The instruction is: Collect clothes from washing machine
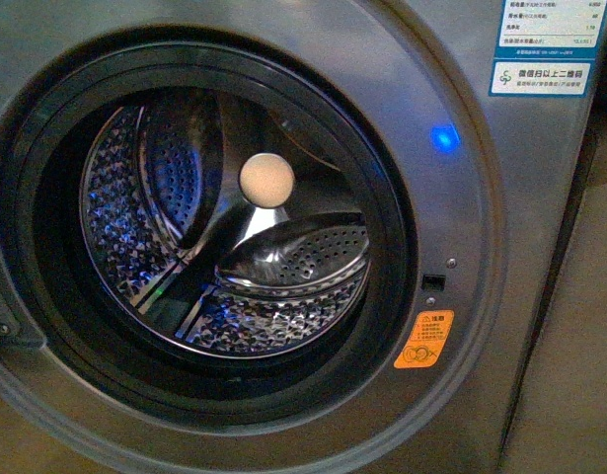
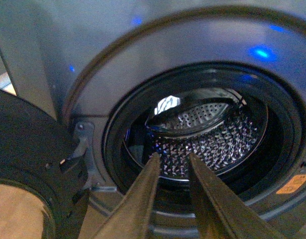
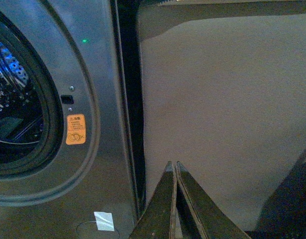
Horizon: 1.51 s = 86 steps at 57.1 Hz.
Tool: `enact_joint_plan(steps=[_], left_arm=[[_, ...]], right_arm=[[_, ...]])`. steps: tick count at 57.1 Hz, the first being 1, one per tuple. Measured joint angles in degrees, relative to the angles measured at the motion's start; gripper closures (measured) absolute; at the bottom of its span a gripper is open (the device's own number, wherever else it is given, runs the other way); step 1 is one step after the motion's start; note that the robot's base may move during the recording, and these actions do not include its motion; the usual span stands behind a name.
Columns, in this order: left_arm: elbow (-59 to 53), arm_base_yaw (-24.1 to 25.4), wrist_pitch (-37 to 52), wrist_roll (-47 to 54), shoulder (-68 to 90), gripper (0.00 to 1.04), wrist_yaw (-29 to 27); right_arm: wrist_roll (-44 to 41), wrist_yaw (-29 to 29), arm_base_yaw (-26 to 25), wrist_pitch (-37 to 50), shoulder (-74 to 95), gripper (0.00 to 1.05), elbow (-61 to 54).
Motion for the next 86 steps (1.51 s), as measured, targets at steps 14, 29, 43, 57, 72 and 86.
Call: enact_joint_plan(steps=[14,29,43,57,72,86], left_arm=[[-11.69,4.57,4.35,0.00,-7.04,1.01,4.26],[-19.91,11.50,6.34,0.00,-12.87,1.01,10.86],[-24.20,11.61,6.60,0.00,-16.90,1.01,10.88],[-26.62,11.63,-0.35,0.02,-26.62,1.01,10.97],[-27.96,11.63,-0.35,0.00,-27.91,1.01,10.97],[-29.59,11.61,-0.33,0.02,-30.21,0.73,10.88]], right_arm=[[0.00,0.00,0.00,0.00,0.00,1.02,0.00],[0.00,0.00,0.00,0.00,0.00,1.02,0.00],[0.00,0.00,0.00,0.00,0.00,1.02,0.00],[0.00,0.00,0.00,0.00,0.00,1.02,0.00],[0.00,-0.02,0.00,0.00,0.00,1.02,0.00],[-0.07,0.00,0.00,-0.04,0.00,0.79,0.00]])
